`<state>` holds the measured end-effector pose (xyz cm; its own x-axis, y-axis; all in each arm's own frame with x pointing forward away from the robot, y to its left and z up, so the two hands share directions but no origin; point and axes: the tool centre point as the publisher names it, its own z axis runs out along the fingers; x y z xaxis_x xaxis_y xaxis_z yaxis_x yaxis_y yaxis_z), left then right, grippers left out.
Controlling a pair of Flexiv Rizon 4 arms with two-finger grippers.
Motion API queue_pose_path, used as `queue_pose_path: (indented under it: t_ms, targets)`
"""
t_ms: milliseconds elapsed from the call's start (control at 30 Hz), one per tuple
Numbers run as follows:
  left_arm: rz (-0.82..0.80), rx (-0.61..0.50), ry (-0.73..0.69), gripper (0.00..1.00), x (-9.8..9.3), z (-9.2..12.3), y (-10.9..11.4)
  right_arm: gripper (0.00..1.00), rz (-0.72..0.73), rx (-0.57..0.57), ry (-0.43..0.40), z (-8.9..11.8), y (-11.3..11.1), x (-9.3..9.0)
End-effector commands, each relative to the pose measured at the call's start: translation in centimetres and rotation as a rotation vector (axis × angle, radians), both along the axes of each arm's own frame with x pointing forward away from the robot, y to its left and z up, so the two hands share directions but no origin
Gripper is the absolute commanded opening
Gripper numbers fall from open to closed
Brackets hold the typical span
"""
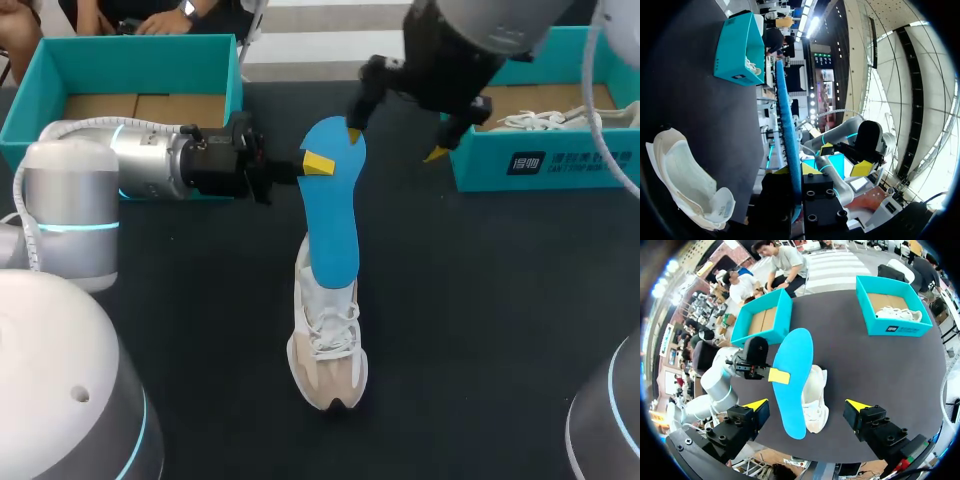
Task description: Take the shoe out of the shoebox, open the shoe tongue, remove and reinsert the insole, then place the shoe into the shoebox
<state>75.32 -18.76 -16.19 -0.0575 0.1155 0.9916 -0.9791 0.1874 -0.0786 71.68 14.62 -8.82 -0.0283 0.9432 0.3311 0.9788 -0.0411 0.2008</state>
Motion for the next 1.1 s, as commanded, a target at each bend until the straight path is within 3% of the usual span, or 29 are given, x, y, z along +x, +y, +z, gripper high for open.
queue_pose_path:
  t_ms: [33,233,900,1100]
  targets:
    - [0.0,0.003,0.0,0.0,-0.1,0.0,0.0,1.0,0.088,0.42,-0.018,-1.4,-2.7,-0.1]
    - [0.0,0.003,0.0,0.0,-0.1,0.0,0.0,1.0,0.145,0.594,-0.028,-2.8,-2.5,0.2]
    - [0.0,0.003,0.0,0.0,-0.1,0.0,0.0,1.0,0.173,0.981,-0.067,-5.2,-0.8,0.9]
    - [0.0,0.003,0.0,0.0,-0.1,0.0,0.0,1.0,0.176,1.051,-0.068,-5.4,-0.3,0.9]
